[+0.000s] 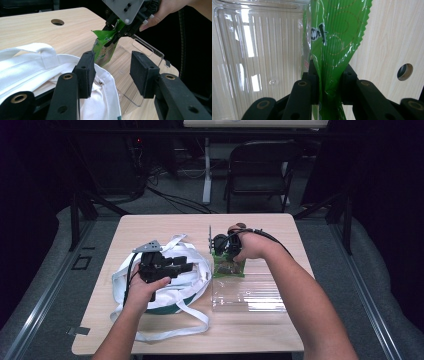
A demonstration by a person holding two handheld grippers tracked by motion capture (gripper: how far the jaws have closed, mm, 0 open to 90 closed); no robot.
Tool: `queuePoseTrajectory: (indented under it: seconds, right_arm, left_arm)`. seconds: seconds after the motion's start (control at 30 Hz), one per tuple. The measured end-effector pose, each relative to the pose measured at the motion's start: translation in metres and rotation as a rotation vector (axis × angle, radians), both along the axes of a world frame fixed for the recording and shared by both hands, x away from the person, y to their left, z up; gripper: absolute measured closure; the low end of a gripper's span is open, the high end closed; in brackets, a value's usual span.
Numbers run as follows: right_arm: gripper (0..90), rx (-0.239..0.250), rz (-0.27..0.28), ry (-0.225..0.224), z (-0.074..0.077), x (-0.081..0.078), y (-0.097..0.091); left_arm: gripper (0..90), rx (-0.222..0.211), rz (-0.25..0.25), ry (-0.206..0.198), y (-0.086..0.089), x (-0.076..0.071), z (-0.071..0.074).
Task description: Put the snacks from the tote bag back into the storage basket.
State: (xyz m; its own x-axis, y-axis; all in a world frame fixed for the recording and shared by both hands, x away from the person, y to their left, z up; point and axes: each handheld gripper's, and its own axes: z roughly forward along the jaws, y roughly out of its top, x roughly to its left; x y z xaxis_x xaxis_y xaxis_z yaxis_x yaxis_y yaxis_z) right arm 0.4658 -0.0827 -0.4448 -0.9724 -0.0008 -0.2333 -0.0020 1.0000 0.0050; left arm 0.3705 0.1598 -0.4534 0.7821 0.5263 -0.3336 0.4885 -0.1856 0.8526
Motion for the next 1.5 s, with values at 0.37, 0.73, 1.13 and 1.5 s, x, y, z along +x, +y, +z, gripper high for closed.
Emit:
queuePoseTrajectory:
  seconds: [0.37, 0.73, 1.13, 1.5]
  right_arm:
    - [74.1, 0.04, -0.013, 0.003, -0.004, 0.002, -0.006]
    - [65.1, 0.069, -0.037, -0.007, -0.003, 0.003, -0.008]
    - [53.7, 0.097, -0.047, -0.043, 0.002, 0.003, -0.009]
    - [42.4, 0.127, -0.094, -0.036, 0.006, 0.006, -0.012]
  left_arm:
    - [54.9, 0.005, -0.001, 0.0, -0.001, 0.0, -0.001]
    - [55.0, 0.007, 0.001, 0.002, -0.001, 0.001, -0.002]
    - [55.0, 0.006, 0.003, 0.001, -0.001, 0.002, -0.002]
    - [55.0, 0.003, 0.007, 0.002, 0.001, 0.002, -0.002]
